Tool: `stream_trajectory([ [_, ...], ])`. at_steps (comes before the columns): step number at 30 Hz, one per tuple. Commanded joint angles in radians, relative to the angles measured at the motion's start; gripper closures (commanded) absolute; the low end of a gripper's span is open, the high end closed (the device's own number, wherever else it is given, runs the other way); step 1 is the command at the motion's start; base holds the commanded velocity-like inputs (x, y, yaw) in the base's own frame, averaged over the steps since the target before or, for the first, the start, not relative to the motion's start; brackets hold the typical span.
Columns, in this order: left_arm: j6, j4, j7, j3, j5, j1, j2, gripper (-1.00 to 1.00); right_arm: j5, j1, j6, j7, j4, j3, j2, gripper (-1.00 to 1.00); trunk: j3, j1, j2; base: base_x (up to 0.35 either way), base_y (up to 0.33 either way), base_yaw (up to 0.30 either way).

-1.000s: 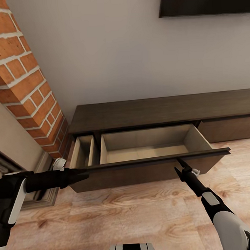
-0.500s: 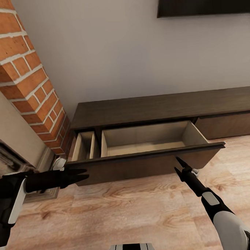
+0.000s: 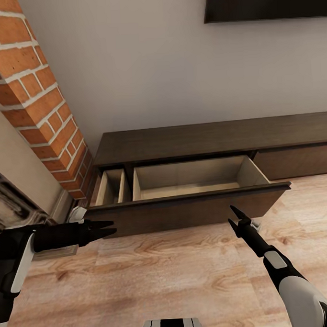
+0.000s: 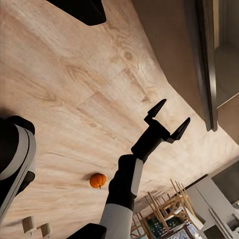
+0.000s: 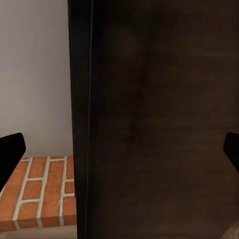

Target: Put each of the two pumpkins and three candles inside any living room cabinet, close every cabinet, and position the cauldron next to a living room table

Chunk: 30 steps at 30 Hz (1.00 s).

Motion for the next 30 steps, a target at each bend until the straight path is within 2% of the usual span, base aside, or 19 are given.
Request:
stream_trajectory([
  [1,0.009,0.0,-0.001,0.0,0.002,0.0,0.0,-1.0,-0.005,-0.001,0.008,0.001,0.001,-0.003,0.0,-1.0,-0.001,0.0,0.0,-0.002,0.0,0.0],
  [14,0.009,0.001,0.0,0.0,0.002,0.0,0.0,-1.0,-0.003,-0.001,0.008,-0.003,-0.001,-0.002,0.001,-1.0,0.05,-0.006,0.003,0.0,0.0,0.0],
  [18,0.01,0.001,0.0,0.0,0.002,0.0,0.0,-1.0,-0.005,-0.001,0.008,-0.061,-0.001,0.003,0.004,-1.0,0.065,-0.008,0.004,0.0,0.0,0.0],
  [27,0.01,0.002,-0.001,0.001,0.002,0.0,0.002,-1.0,-0.005,-0.001,0.008,-0.104,0.0,0.013,0.012,-1.0,0.1,-0.012,0.006,0.0,0.0,0.0],
  [30,0.01,0.002,0.0,0.001,0.002,0.0,0.002,-1.0,-0.005,-0.001,0.008,-0.129,0.002,0.013,0.012,-1.0,0.109,-0.024,0.027,0.0,0.0,0.0],
])
